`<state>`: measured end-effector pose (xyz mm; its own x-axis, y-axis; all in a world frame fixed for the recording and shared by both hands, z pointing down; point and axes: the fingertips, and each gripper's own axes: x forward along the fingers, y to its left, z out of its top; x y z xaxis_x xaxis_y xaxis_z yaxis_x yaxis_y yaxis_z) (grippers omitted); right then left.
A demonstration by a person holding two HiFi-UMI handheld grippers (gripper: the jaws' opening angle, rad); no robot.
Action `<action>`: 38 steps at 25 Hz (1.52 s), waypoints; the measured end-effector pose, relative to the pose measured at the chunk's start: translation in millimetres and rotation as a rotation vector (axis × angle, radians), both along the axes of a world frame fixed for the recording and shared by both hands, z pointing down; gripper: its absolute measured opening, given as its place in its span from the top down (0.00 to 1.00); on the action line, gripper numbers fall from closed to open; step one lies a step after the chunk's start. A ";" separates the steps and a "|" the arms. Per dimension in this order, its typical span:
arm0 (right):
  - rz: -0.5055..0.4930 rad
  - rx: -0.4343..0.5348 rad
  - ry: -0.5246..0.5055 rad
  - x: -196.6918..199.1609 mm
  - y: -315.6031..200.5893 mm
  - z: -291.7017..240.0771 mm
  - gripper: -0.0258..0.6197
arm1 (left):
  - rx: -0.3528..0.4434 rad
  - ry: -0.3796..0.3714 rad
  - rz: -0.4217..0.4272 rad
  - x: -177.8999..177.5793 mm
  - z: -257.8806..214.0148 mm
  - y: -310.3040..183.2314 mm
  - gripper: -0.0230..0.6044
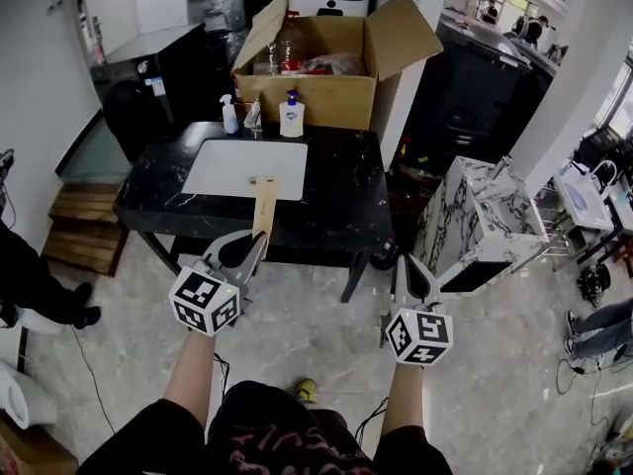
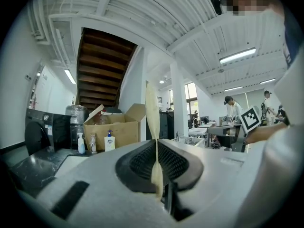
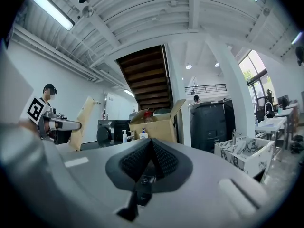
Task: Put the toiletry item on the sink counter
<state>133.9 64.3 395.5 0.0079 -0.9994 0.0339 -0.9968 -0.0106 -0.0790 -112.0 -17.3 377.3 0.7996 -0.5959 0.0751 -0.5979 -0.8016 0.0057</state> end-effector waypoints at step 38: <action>0.037 -0.021 0.001 104.9 -164.6 18.5 0.94 | -0.038 0.034 0.037 116.5 27.2 -179.7 0.95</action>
